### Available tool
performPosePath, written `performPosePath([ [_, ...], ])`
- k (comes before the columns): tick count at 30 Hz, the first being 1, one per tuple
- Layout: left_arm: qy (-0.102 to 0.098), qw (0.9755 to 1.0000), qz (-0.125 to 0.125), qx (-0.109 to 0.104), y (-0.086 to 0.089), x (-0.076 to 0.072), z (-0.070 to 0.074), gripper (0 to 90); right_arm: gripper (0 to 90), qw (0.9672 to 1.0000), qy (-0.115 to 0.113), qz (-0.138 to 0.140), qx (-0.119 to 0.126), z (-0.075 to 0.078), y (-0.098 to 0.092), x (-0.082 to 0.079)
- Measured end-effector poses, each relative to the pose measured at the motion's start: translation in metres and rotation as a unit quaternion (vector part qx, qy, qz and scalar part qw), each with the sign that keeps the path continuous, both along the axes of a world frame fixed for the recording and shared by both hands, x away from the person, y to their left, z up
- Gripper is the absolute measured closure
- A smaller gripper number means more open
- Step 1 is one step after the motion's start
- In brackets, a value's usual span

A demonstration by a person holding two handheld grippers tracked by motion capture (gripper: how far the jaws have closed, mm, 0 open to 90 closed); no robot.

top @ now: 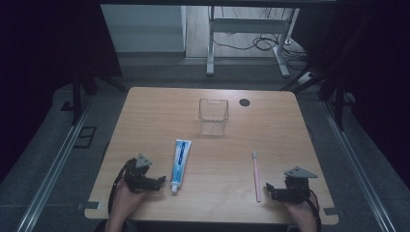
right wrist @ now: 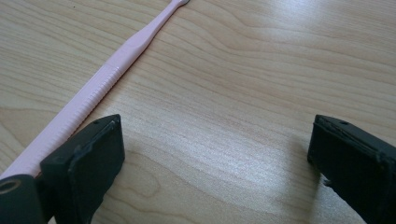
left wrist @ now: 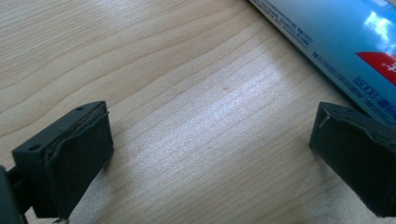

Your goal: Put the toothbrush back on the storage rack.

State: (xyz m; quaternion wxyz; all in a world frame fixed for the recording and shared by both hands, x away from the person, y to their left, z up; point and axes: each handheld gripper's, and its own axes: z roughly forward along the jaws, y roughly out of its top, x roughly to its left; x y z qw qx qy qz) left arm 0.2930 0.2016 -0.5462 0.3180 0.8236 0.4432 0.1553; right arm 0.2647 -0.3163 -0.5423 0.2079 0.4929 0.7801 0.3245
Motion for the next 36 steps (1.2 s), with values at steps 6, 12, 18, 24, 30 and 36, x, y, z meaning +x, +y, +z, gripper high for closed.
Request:
performPosePath([
  [6, 0.000, 1.0000, 0.005, 0.002, -0.0003, -0.0009, 0.0002, 0.0, 3.3, 1.0000, 0.001, 0.001, 0.000, 0.0000, 0.0001, 0.0001],
  [12, 0.000, 1.0000, 0.006, 0.001, -0.0002, -0.0010, 0.0002, 0.0, 3.5, 1.0000, 0.000, 0.001, 0.000, 0.0001, 0.0001, 0.0000],
  [18, 0.000, 1.0000, 0.007, 0.002, -0.0002, -0.0010, 0.0002, 0.0, 3.5, 1.0000, 0.001, 0.003, 0.000, 0.0001, 0.0001, 0.0002],
  [24, 0.000, 1.0000, 0.007, 0.002, -0.0002, -0.0010, 0.0002, 0.0, 5.3, 0.9999, 0.007, 0.007, -0.005, 0.0017, 0.0005, 0.0014],
  [30, 0.000, 1.0000, 0.008, 0.001, -0.0002, -0.0010, 0.0001, 0.0, 15.2, 0.9997, 0.018, 0.014, -0.008, 0.0066, 0.0024, 0.0008],
  [36, 0.000, 1.0000, 0.008, 0.001, -0.0002, -0.0010, 0.0001, 0.0, 24.6, 0.9995, 0.024, 0.020, -0.005, 0.0096, 0.0016, -0.0014],
])
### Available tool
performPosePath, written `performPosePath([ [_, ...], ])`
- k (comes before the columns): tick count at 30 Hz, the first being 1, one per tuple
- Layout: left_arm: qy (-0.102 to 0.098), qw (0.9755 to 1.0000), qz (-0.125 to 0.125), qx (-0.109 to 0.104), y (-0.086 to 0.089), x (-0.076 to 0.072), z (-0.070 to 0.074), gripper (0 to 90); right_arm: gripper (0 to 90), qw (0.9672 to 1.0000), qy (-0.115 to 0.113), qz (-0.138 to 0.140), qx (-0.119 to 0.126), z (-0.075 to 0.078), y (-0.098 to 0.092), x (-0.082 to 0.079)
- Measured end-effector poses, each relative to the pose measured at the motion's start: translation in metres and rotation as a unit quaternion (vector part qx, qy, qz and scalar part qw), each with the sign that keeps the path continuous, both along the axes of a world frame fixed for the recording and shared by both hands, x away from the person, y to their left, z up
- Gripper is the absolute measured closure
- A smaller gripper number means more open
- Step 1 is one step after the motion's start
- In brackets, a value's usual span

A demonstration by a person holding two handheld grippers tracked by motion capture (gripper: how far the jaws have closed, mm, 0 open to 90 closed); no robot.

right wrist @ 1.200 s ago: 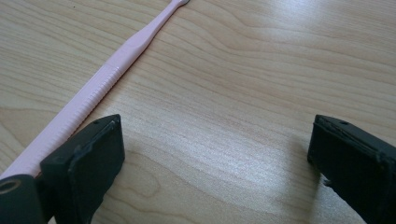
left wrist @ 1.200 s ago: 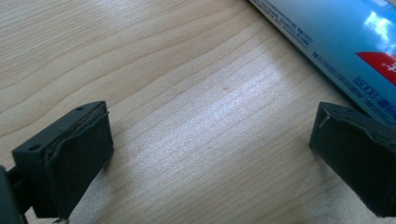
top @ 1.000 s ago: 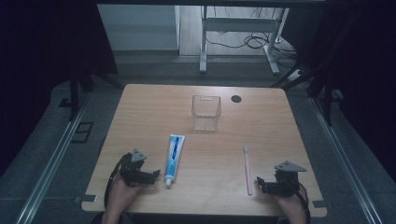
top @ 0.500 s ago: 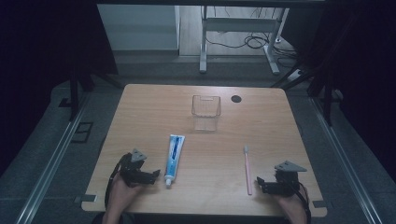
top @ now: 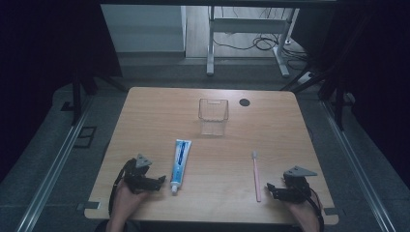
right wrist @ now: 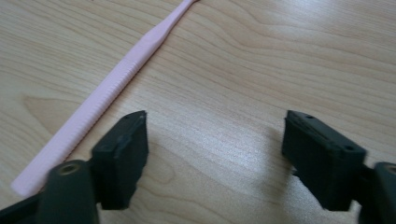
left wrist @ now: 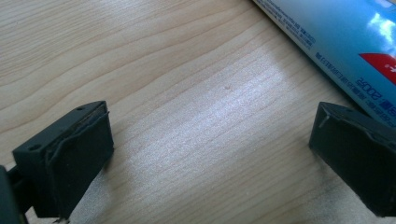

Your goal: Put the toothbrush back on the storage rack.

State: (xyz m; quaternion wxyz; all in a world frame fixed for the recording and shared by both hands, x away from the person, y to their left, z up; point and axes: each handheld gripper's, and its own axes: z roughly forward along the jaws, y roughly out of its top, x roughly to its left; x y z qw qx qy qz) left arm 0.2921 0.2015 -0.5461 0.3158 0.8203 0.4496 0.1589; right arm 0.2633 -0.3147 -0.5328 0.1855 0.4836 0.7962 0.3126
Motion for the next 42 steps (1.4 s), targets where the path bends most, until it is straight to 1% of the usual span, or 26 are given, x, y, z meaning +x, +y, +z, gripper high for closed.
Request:
performPosePath([
  [1, 0.000, 1.0000, 0.001, 0.000, 0.000, 0.000, 0.000, 0.0, 30.1, 1.0000, 0.002, 0.004, 0.008, 0.001, -0.001, -0.001],
  [3, 0.000, 1.0000, 0.002, 0.000, 0.000, 0.000, 0.000, 0.0, 31.7, 0.9999, 0.003, 0.005, 0.011, 0.002, -0.002, -0.001],
  [4, 0.000, 1.0000, 0.002, 0.000, 0.000, 0.000, 0.000, 0.0, 34.9, 0.9999, 0.004, 0.007, 0.012, 0.002, -0.002, -0.002],
  [5, 0.000, 1.0000, 0.002, 0.000, 0.000, 0.000, 0.000, 0.0, 40.1, 0.9998, 0.004, 0.011, 0.014, 0.003, -0.002, -0.002],
  [7, 0.000, 1.0000, 0.002, 0.000, 0.000, 0.000, 0.000, 0.0, 46.2, 0.9996, 0.007, 0.017, 0.019, 0.004, -0.002, -0.003],
  [8, 0.000, 1.0000, 0.002, 0.000, 0.000, 0.000, 0.000, 0.0, 53.5, 0.9994, 0.013, 0.023, 0.023, 0.005, -0.002, -0.004],
  [9, 0.000, 1.0000, 0.002, 0.000, 0.000, 0.000, 0.000, 0.0, 57.5, 0.9993, 0.015, 0.024, 0.025, 0.005, -0.002, -0.005],
  [10, 0.000, 1.0000, 0.002, 0.000, 0.000, 0.000, 0.000, 0.0, 57.5, 0.9993, 0.015, 0.024, 0.025, 0.005, -0.002, -0.005],
  [11, 0.000, 1.0000, 0.002, 0.000, 0.000, 0.000, 0.000, 0.0, 65.6, 0.9989, 0.015, 0.030, 0.031, 0.007, -0.002, -0.006],
  [12, 0.000, 1.0000, 0.002, 0.000, 0.000, 0.000, 0.000, 0.0, 65.6, 0.9989, 0.015, 0.030, 0.031, 0.007, -0.002, -0.006],
  [14, 0.000, 1.0000, 0.002, 0.000, 0.000, 0.000, 0.000, 0.0, 71.1, 0.9986, 0.016, 0.037, 0.036, 0.009, -0.001, -0.006],
  [18, 0.000, 1.0000, 0.002, 0.000, 0.000, 0.000, 0.000, 0.0, 79.9, 0.9980, 0.018, 0.051, 0.031, 0.014, 0.004, -0.008],
  [22, 0.000, 1.0000, 0.002, 0.000, 0.000, 0.000, 0.000, 0.0, 84.1, 0.9969, 0.024, 0.067, 0.034, 0.018, 0.009, -0.008],
  [25, 0.000, 1.0000, 0.002, 0.000, 0.000, 0.000, 0.000, 0.0, 85.8, 0.9959, 0.018, 0.081, 0.037, 0.021, 0.014, -0.008],
  [26, 0.000, 1.0000, 0.002, 0.000, 0.000, 0.000, 0.000, 0.0, 85.9, 0.9952, 0.016, 0.088, 0.040, 0.024, 0.017, -0.008],
  [28, 0.000, 1.0000, 0.002, 0.000, 0.000, 0.000, 0.000, 0.0, 86.1, 0.9949, 0.013, 0.091, 0.041, 0.024, 0.018, -0.008],
  [30, 0.000, 1.0000, 0.002, 0.000, 0.000, 0.000, 0.000, 0.0, 86.2, 0.9939, 0.013, 0.102, 0.041, 0.026, 0.023, -0.007],
  [31, 0.000, 1.0000, 0.002, 0.001, 0.000, 0.000, 0.000, 0.0, 86.0, 0.9928, 0.007, 0.112, 0.041, 0.027, 0.027, -0.007],
  [33, 0.000, 1.0000, 0.002, 0.001, 0.000, 0.000, 0.000, 0.0, 86.0, 0.9922, 0.006, 0.117, 0.042, 0.027, 0.030, -0.006],
  [36, 0.000, 1.0000, 0.002, 0.001, 0.000, 0.000, 0.000, 0.0, 85.2, 0.9900, 0.002, 0.133, 0.048, 0.028, 0.039, -0.006],
  [37, 0.000, 1.0000, 0.002, 0.001, 0.000, 0.000, 0.000, 0.0, 84.2, 0.9887, 0.001, 0.142, 0.048, 0.027, 0.044, -0.006],
  [39, 0.000, 1.0000, 0.002, 0.001, 0.000, 0.000, 0.000, 0.0, 84.1, 0.9877, 0.003, 0.148, 0.050, 0.026, 0.049, -0.005],
  [40, 0.000, 1.0000, 0.002, 0.001, 0.000, 0.000, 0.000, 0.0, 84.1, 0.9877, 0.003, 0.148, 0.050, 0.026, 0.049, -0.005],
  [41, 0.000, 1.0000, 0.002, 0.001, 0.000, 0.000, 0.000, 0.0, 84.3, 0.9871, 0.010, 0.151, 0.052, 0.024, 0.054, -0.004],
  [42, 0.000, 1.0000, 0.002, 0.001, 0.000, 0.000, 0.000, 0.0, 84.3, 0.9871, 0.010, 0.151, 0.052, 0.024, 0.054, -0.004],
])
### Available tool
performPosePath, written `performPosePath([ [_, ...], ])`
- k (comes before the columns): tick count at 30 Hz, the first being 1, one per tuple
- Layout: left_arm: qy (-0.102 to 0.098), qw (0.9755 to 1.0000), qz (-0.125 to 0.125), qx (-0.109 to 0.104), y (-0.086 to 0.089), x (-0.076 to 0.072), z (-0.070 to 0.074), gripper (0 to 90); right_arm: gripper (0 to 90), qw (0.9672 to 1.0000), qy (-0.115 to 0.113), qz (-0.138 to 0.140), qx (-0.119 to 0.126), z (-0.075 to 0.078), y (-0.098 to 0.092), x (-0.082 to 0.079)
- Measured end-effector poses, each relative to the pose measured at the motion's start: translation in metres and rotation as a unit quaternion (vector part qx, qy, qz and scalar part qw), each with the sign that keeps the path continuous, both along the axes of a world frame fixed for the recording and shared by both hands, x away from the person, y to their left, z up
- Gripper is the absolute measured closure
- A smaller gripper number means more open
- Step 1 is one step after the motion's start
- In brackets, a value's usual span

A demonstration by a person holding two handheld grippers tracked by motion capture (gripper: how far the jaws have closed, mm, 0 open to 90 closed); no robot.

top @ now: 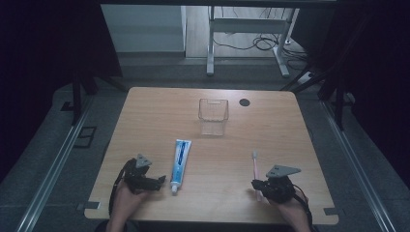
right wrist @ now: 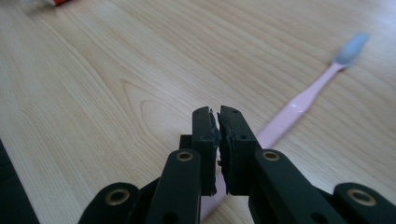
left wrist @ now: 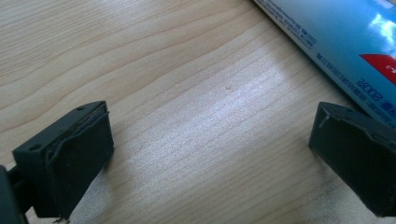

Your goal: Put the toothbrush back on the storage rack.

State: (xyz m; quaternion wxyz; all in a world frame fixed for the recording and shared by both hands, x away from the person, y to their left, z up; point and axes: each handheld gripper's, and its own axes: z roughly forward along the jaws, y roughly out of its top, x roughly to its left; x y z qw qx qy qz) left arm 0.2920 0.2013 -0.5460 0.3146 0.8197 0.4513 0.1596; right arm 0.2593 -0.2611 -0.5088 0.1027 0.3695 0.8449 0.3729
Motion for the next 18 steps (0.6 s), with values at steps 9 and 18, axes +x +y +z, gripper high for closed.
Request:
performPosePath([
  [9, 0.000, 1.0000, 0.000, 0.000, 0.000, 0.000, 0.000, 0.0, 84.4, 0.9996, 0.023, 0.001, -0.015, -0.012, 0.005, 0.002],
  [18, 0.000, 1.0000, 0.000, 0.000, 0.000, 0.000, 0.000, 0.0, 83.6, 0.9993, 0.029, -0.013, -0.021, -0.012, -0.007, 0.003],
])
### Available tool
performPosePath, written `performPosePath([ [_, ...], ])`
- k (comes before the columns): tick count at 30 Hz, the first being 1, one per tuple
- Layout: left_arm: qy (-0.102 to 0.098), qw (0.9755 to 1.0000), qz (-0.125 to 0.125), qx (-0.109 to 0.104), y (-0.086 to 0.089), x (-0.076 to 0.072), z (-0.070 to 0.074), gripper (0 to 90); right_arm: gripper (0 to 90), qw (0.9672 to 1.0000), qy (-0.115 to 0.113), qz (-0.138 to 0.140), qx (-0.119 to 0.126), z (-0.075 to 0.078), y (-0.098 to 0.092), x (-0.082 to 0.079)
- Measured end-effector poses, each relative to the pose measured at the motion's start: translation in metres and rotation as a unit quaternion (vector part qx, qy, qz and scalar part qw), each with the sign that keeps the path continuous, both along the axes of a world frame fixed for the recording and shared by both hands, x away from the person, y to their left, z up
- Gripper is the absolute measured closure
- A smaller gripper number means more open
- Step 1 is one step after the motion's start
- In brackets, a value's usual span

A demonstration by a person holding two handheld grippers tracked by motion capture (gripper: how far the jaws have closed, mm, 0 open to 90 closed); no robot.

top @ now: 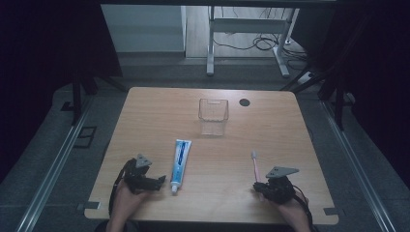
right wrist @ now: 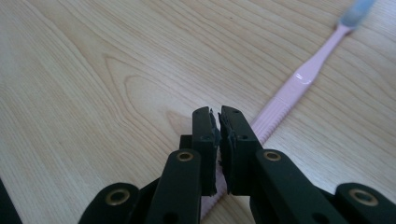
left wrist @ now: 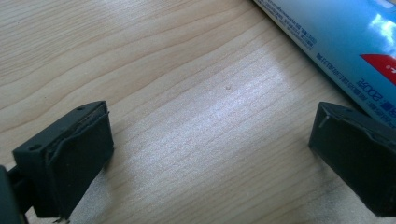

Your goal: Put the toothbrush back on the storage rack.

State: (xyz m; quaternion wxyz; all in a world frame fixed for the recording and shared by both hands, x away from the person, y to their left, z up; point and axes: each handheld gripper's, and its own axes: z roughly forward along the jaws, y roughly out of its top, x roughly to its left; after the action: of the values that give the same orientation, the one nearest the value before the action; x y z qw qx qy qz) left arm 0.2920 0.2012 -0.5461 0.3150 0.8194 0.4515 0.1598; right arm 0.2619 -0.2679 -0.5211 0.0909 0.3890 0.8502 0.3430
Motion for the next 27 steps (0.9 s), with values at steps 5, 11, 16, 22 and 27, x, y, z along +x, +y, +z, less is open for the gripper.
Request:
performPosePath([
  [5, 0.000, 1.0000, 0.000, 0.000, 0.000, 0.000, 0.000, 0.0, 83.1, 0.9999, 0.003, -0.010, -0.007, 0.001, -0.009, 0.001],
  [11, 0.000, 1.0000, 0.000, 0.000, 0.000, 0.000, 0.000, 0.0, 82.3, 0.9997, 0.007, -0.019, -0.017, 0.001, -0.016, 0.002],
  [16, 0.000, 1.0000, 0.000, 0.000, 0.000, 0.000, 0.000, 0.0, 81.6, 0.9992, 0.010, -0.028, -0.026, 0.002, -0.025, 0.004],
  [22, 0.000, 1.0000, 0.000, 0.000, 0.000, 0.000, 0.000, 0.0, 81.3, 0.9985, 0.011, -0.039, -0.037, 0.004, -0.036, 0.008],
  [27, 0.000, 1.0000, 0.000, 0.000, 0.000, 0.000, 0.000, 0.0, 80.8, 0.9981, 0.018, -0.042, -0.040, 0.004, -0.041, 0.011],
])
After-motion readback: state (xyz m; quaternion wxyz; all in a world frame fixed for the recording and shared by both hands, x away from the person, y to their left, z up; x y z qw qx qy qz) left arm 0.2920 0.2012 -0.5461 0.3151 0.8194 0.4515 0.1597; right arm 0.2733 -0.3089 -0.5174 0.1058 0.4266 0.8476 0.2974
